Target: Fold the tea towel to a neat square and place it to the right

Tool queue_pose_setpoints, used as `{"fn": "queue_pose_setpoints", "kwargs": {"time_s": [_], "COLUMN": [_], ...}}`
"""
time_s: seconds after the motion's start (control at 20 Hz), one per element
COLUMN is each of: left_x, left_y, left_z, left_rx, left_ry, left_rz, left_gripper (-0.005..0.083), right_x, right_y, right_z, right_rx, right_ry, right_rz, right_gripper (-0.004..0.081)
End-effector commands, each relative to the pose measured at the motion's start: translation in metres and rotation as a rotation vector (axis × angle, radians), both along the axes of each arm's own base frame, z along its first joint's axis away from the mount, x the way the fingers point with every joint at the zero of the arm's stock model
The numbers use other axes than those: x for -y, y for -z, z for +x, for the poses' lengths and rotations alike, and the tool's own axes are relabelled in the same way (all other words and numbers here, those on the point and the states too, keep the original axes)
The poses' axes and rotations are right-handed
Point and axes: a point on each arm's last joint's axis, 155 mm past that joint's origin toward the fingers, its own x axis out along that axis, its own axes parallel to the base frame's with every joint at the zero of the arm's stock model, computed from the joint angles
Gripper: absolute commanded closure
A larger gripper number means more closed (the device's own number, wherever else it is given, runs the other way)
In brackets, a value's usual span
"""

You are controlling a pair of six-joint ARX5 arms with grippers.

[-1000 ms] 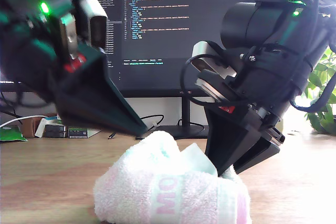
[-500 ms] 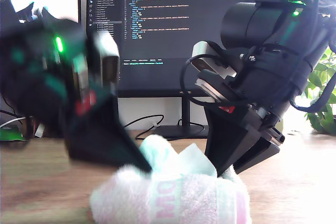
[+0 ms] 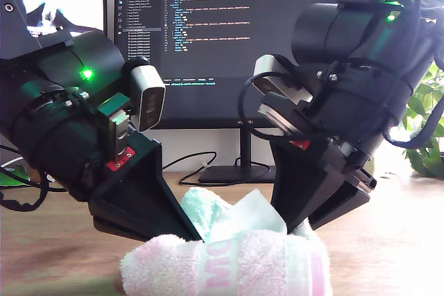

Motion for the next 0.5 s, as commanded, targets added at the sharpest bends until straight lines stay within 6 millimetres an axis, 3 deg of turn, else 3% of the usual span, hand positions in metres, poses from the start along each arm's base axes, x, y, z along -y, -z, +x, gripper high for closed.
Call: {"fn": "queue_pose_setpoints", "kwargs": {"time_s": [0.0, 0.45], "left_x": [-0.012, -0.012], "left_y": [0.028, 0.028], "left_z": [-0.008, -0.008], "left_rx": [-0.042, -0.039], "left_ry": [-0.009, -0.009], "left_rz": [0.081, 0.084], "left_gripper": [0.0793, 0.0793], "right_x": [0.002, 0.021], "right_y": [0.0, -0.039], "right_z": [0.004, 0.039], "right_rx": [-0.013, 0.096], "right_ry": [0.008, 0.001], "right_rz": [-0.02, -0.182], "right_gripper": [0.068, 0.0623]}}
